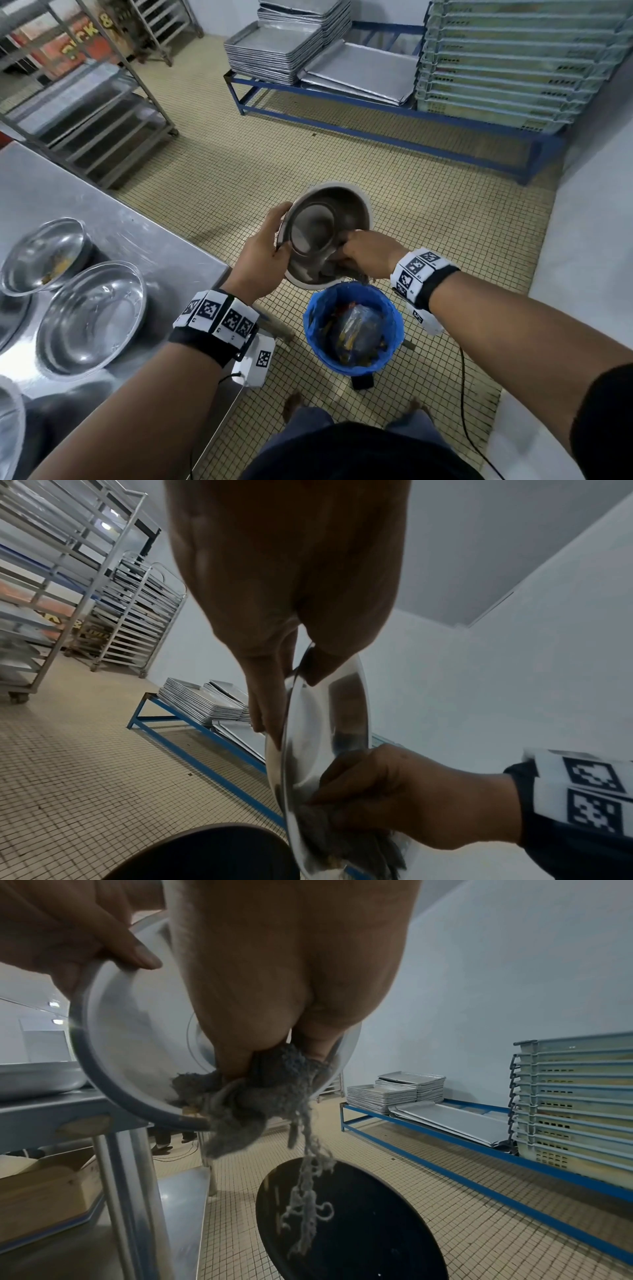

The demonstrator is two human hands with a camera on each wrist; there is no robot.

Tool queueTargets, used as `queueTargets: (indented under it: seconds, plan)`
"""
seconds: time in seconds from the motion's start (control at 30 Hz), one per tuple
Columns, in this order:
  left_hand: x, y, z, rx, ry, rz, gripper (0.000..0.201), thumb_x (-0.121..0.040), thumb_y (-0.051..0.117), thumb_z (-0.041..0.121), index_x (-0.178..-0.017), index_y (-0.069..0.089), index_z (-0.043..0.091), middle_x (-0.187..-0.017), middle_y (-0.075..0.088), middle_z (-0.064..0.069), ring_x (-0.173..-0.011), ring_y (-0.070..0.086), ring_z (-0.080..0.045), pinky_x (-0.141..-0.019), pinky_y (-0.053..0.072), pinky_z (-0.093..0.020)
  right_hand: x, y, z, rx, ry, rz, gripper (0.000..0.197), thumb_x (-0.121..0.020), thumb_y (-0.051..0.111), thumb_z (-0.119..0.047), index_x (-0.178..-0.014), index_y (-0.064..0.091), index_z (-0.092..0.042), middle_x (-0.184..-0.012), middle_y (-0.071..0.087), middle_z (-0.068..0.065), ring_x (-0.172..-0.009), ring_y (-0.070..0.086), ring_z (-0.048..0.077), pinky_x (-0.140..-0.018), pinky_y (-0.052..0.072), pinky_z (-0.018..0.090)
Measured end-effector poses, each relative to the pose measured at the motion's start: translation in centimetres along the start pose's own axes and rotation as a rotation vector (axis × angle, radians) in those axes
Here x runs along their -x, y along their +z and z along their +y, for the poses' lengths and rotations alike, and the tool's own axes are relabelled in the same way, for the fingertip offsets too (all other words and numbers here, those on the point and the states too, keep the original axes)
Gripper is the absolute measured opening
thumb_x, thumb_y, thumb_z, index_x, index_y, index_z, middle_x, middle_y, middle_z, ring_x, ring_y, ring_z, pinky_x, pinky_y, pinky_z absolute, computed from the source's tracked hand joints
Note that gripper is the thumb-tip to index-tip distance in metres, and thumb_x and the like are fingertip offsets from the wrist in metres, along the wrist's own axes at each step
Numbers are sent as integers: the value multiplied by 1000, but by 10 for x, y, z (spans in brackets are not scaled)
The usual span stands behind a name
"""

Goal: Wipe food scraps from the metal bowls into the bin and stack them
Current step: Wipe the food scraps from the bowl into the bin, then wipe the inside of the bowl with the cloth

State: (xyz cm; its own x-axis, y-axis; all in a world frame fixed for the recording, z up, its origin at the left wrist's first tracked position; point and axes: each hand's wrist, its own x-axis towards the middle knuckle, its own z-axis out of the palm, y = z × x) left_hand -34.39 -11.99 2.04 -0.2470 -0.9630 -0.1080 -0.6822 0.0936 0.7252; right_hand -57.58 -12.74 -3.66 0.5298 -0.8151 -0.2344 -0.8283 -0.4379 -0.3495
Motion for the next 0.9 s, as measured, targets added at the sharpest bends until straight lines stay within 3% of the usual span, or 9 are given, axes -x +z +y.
queueTargets:
  seconds: [0.13, 0.2, 0.27, 0.33, 0.4, 0.53, 0.67, 0.8, 0.9]
  plan:
    - [1, -3, 0, -28, -32, -3, 66, -104, 52, 5, -154, 32, 44, -114, 63, 6, -88, 72, -29, -69, 65, -50, 6, 9, 9, -42, 35, 4, 33, -103, 45, -49, -122, 69, -39, -106, 55, -17, -96, 64, 14, -71, 47, 20]
    - [1, -6, -1, -32, -54, 6, 68, -103, 51, 5, -153, 32, 46, -111, 63, 7, -88, 73, -35, -66, 63, -54, 13, 12, 12, -75, 32, 26, 34, -101, 48, -49, -125, 69, -38, -116, 57, -20, -105, 60, 10, -76, 46, 17]
    - [0, -9, -1, -29, -65, 23, 69, -102, 51, 4, -153, 32, 46, -113, 62, 3, -90, 72, -35, -67, 63, -55, 19, 13, 13, -76, -9, 29, 33, -101, 51, -44, -128, 68, -38, -134, 57, -16, -117, 56, 12, -89, 50, 26]
    - [0, -11, -1, -60, -59, 26, 69, -102, 51, 4, -154, 32, 45, -115, 63, 0, -88, 72, -28, -70, 64, -50, 23, 9, 12, -85, 6, 53, 34, -101, 49, -43, -128, 69, -37, -138, 57, -11, -121, 54, 15, -96, 50, 35]
    - [0, -11, -1, -67, -56, 20, 69, -102, 51, 4, -154, 32, 46, -112, 64, -1, -85, 72, -23, -71, 65, -46, 21, 2, 11, -72, 61, 145, 37, -102, 46, -41, -128, 70, -30, -134, 58, -2, -117, 57, 21, -94, 51, 38]
    - [3, -9, 0, -71, -23, -2, 66, -104, 51, 6, -151, 31, 48, -115, 68, -6, -82, 74, -17, -65, 65, -38, 9, -15, 2, -47, 126, 366, 47, -100, 39, -39, -131, 68, -19, -132, 58, 9, -107, 60, 27, -80, 48, 29]
    - [8, -12, 3, -9, -18, 6, 68, -103, 51, 6, -146, 31, 55, -120, 65, -2, -83, 76, -27, -68, 65, -53, 5, -10, -9, 114, 102, 261, 33, -101, 55, -26, -131, 65, -19, -135, 52, 10, -120, 53, 28, -87, 56, 42]
    - [10, -21, 4, -3, -11, 77, 67, -101, 52, 4, -150, 34, 47, -115, 65, 3, -85, 73, -24, -75, 64, -55, 9, 11, -14, 68, 38, 299, 32, -101, 56, -33, -132, 65, -29, -134, 53, 4, -123, 51, 25, -90, 54, 39]
    - [11, -26, 1, 29, -42, 126, 64, -102, 50, 5, -152, 35, 42, -109, 65, 6, -87, 72, -27, -68, 64, -57, 12, 27, -13, 18, 8, 316, 29, -102, 58, -33, -130, 64, -33, -136, 53, -3, -117, 53, 22, -88, 54, 36]
